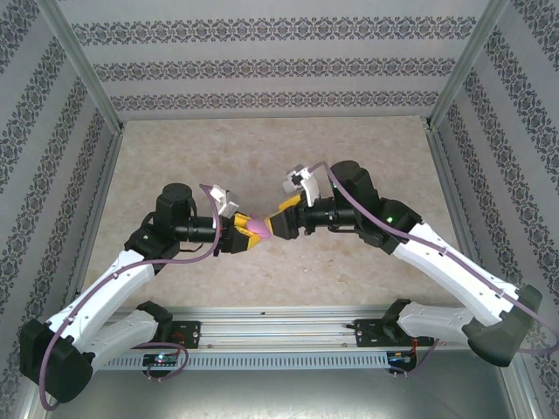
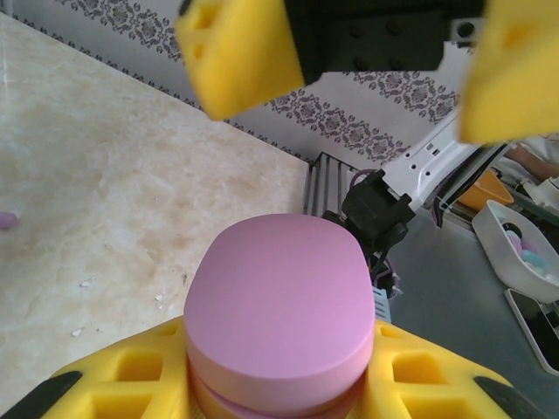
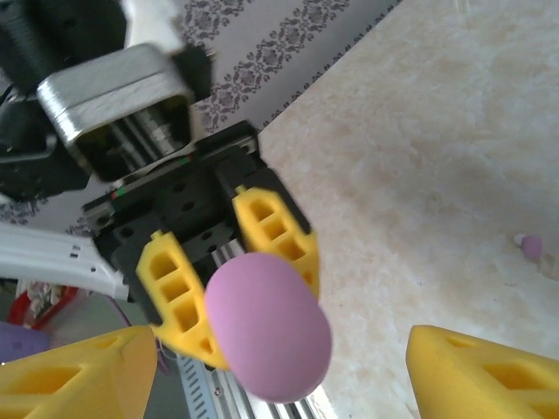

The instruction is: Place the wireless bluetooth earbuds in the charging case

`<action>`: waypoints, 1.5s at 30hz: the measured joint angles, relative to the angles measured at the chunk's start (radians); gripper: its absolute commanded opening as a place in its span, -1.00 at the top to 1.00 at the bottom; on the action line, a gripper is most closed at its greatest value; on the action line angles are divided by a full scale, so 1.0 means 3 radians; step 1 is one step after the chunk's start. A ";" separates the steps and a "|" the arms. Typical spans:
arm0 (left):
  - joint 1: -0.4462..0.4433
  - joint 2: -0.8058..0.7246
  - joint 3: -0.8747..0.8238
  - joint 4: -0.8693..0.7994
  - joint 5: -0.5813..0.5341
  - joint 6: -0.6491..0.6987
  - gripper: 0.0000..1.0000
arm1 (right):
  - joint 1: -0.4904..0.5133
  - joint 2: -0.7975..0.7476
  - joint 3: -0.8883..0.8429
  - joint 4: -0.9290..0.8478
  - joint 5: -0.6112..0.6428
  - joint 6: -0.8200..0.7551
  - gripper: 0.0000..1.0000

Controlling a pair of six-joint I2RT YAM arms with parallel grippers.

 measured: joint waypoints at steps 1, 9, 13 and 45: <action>0.0003 0.0000 0.0000 0.0011 0.0017 -0.0011 1.00 | 0.0046 -0.0025 0.0000 -0.0033 0.0019 -0.0075 -0.52; 0.0010 0.0000 0.0000 0.0075 0.0117 -0.0134 1.00 | 0.0230 0.0053 0.0041 -0.0323 0.0277 -0.0586 -0.52; 0.0010 -0.0001 0.0000 0.0100 0.0142 -0.0174 1.00 | 0.0247 0.0188 0.0126 -0.0413 0.0367 -0.0727 -0.50; 0.0037 -0.0033 -0.0006 0.0137 0.0253 -0.0230 1.00 | 0.0090 0.0439 0.0266 -0.0286 0.0346 -0.0764 0.01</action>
